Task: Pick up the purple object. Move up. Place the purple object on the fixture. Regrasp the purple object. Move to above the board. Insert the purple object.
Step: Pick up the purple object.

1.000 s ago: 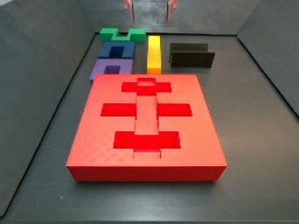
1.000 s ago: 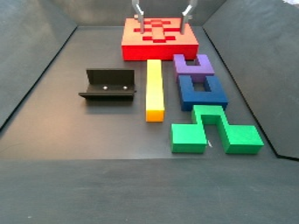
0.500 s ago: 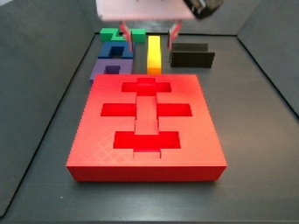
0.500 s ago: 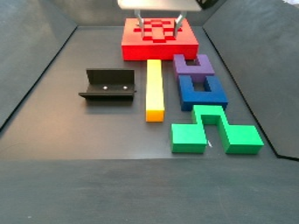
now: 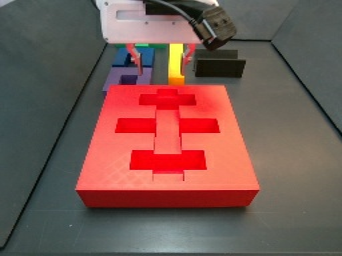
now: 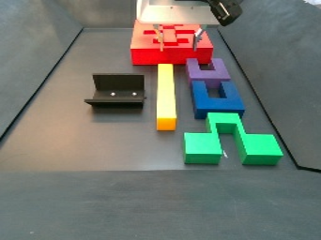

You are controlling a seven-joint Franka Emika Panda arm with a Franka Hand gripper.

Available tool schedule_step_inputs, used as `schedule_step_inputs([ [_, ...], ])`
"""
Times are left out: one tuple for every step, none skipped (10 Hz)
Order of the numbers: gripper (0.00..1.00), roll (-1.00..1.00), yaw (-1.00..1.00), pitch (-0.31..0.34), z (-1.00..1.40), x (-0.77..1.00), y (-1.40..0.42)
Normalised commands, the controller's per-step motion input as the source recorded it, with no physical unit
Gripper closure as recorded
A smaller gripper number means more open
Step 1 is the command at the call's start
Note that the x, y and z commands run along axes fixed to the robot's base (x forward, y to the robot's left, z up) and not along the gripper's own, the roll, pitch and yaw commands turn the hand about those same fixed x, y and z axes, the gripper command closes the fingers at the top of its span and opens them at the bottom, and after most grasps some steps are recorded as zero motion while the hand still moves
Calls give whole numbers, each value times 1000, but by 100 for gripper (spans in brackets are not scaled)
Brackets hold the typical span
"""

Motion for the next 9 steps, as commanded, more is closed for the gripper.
schedule_step_inputs([
  [0,0,0,0,-340,-51,0],
  [0,-9,0,0,-294,-66,29],
  [0,0,0,0,-251,-109,54],
  [0,-11,0,0,-229,-183,86],
  [0,-19,0,0,-223,-229,91],
  [0,-26,0,0,-217,-243,106],
  [0,-54,0,0,-220,-246,57],
  [0,-107,0,-66,-203,-63,0],
  [0,-111,0,-86,-163,0,0],
])
